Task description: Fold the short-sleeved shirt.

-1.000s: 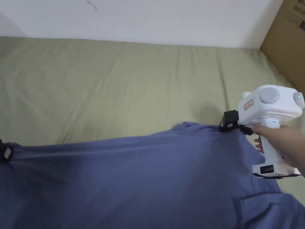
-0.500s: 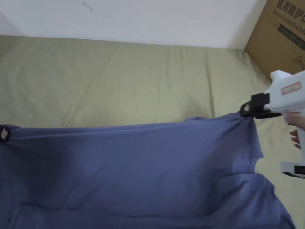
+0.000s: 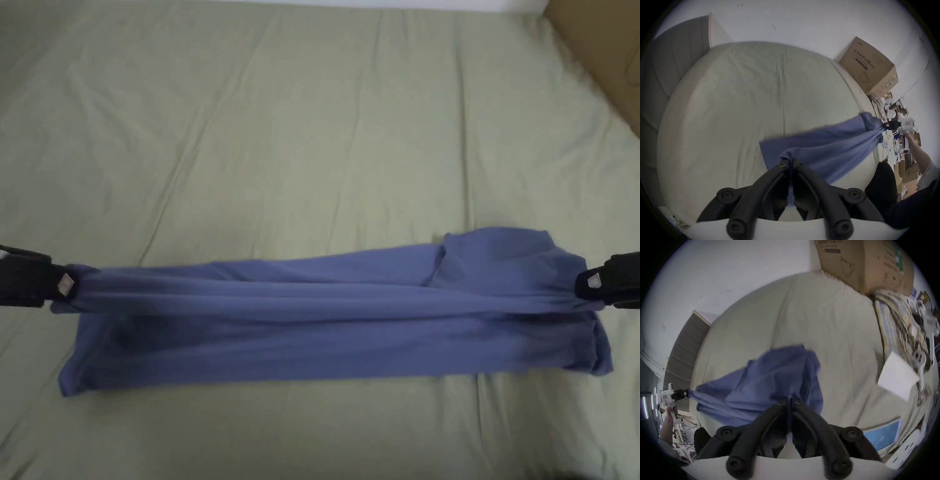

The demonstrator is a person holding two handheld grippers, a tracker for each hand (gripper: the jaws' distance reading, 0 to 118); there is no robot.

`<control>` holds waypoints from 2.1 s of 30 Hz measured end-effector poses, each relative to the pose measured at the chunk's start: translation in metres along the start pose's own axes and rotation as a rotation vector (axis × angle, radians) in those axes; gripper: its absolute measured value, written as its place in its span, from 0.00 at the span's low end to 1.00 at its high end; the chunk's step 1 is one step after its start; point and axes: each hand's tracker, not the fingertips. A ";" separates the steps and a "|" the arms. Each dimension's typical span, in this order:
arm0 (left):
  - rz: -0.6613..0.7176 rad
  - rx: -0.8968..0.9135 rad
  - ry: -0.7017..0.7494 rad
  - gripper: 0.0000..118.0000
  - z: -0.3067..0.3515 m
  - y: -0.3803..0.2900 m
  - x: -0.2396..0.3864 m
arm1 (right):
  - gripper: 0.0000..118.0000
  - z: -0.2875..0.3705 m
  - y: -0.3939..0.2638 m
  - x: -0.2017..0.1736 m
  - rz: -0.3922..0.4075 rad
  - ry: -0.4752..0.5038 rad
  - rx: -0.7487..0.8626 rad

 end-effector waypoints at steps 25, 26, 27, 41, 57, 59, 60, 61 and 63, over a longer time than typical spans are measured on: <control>-0.056 0.293 0.336 0.01 0.002 -0.007 0.137 | 0.00 0.002 -0.088 -0.158 0.258 -0.208 0.373; -0.039 0.297 0.311 0.01 -0.001 -0.012 0.143 | 0.00 -0.005 -0.091 -0.161 0.258 -0.200 0.372; -0.012 0.302 0.269 0.01 -0.002 -0.014 0.146 | 0.00 -0.010 -0.091 -0.162 0.254 -0.199 0.361; 0.547 0.198 -0.556 0.90 -0.008 -0.038 -0.050 | 0.00 -0.019 -0.089 -0.152 0.257 -0.177 0.244; 0.563 0.086 -0.819 0.59 -0.110 -0.033 -0.040 | 0.00 -0.031 -0.089 -0.180 0.369 -0.217 0.188; 0.599 0.040 -0.521 0.02 -0.127 -0.039 -0.043 | 0.00 -0.033 -0.092 -0.181 0.374 -0.216 0.181; 0.630 0.031 -0.528 0.03 -0.133 -0.051 -0.048 | 0.00 -0.035 -0.093 -0.181 0.373 -0.213 0.173; 0.682 0.103 -0.701 0.03 -0.124 -0.046 -0.035 | 0.00 -0.038 -0.094 -0.181 0.370 -0.206 0.159; 0.636 0.057 -0.607 0.03 -0.119 -0.042 -0.032 | 0.00 -0.042 -0.097 -0.181 0.370 -0.202 0.139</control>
